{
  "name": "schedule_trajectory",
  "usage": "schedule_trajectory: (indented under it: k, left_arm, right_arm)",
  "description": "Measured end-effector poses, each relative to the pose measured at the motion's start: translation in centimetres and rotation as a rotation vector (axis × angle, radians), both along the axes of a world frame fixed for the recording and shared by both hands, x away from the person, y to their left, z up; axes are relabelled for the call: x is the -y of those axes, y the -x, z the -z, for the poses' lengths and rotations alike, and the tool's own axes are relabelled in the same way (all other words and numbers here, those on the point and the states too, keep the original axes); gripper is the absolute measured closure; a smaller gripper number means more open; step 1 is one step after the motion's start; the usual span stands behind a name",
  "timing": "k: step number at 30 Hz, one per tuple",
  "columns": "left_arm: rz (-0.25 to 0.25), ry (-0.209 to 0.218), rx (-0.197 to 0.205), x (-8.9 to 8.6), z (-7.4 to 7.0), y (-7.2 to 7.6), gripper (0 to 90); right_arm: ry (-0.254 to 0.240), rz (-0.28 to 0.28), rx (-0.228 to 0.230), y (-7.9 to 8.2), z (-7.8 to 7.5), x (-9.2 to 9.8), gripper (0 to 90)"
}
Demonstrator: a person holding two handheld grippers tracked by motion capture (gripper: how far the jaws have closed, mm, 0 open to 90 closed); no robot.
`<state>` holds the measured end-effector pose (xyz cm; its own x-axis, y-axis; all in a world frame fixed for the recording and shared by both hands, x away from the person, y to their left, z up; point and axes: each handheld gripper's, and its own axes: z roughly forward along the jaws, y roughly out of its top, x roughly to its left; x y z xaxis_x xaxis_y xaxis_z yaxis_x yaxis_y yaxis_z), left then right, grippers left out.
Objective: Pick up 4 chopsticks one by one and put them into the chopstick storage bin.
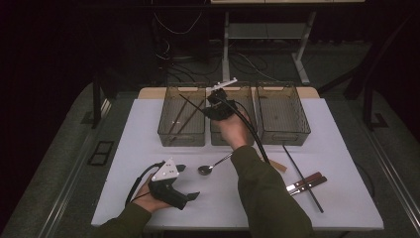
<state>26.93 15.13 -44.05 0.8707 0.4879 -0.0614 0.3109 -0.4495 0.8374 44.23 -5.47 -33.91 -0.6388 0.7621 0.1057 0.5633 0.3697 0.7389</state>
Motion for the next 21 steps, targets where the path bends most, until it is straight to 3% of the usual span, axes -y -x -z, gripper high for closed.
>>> schedule_trajectory:
  k: [9,16,21]
  left_arm:
    - [0.007,-0.005,0.010,0.3,0.1,0.1,0.0]
    - [0.015,-0.009,0.016,0.4,0.0,0.0,0.0]
    - [0.024,-0.016,0.014,0.5,0.0,0.0,0.0]
  right_arm:
    - [0.037,0.039,-0.028,-2.8,1.7,-3.6,86.1]
    - [0.021,0.055,-0.053,-3.8,2.2,-5.5,86.1]
    - [0.037,0.051,-0.058,-4.2,2.8,-6.9,85.8]
